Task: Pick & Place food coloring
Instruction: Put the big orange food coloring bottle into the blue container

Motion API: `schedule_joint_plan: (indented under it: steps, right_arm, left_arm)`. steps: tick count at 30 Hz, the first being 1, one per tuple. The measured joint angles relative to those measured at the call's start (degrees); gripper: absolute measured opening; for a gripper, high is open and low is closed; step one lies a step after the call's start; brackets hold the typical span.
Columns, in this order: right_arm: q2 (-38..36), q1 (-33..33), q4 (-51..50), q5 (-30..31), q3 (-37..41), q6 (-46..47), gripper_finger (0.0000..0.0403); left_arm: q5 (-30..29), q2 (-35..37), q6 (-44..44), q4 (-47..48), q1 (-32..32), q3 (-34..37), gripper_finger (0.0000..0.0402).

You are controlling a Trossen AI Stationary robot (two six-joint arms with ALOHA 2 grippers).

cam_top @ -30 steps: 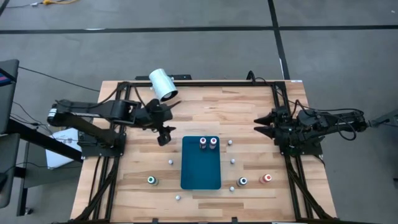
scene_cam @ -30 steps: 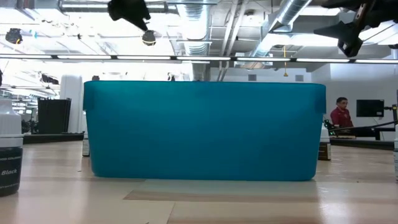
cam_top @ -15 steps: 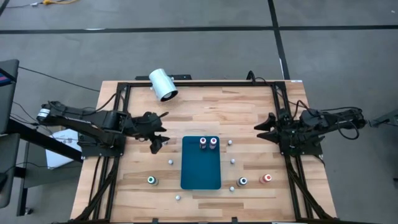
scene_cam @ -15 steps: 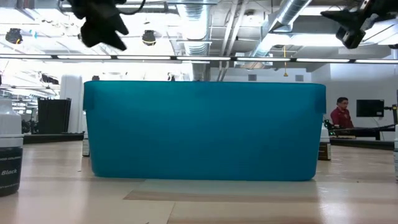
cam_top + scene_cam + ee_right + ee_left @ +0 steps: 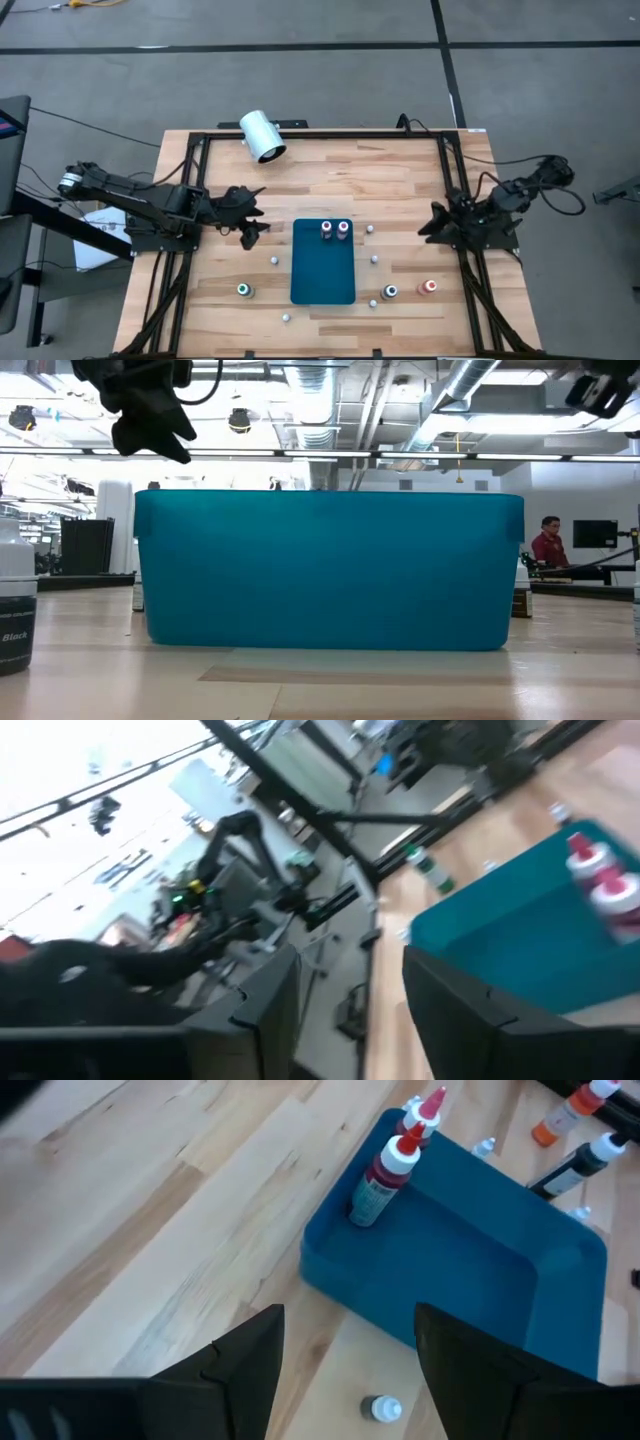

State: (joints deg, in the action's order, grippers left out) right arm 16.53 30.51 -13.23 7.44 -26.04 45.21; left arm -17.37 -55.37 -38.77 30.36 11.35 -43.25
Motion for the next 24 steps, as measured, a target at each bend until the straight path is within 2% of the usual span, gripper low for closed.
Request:
schedule_joint_plan:
  steps: [7, 15, 21, 24]
  right_arm:
    - [0.0, 3.8, 0.0, 2.4, 0.0, 2.7, 0.0121]
    - [1.2, 5.7, 0.0, 5.0, -0.1, -0.2, 0.0093]
    - [8.1, 7.3, -0.4, 4.9, -4.7, -2.8, 0.0067]
    - [13.0, 8.7, -4.5, 4.9, -9.2, -3.1, 0.0057]
  left_arm:
    - [0.0, 0.0, -0.1, -1.2, 0.0, 0.5, 0.0213]
    - [0.3, 0.0, -0.9, -1.2, 0.0, 0.5, 0.0213]
    - [0.4, 0.0, -1.5, -1.2, 0.0, 0.5, 0.0213]
    - [0.4, 0.0, -1.8, -1.2, 0.0, 0.5, 0.0213]
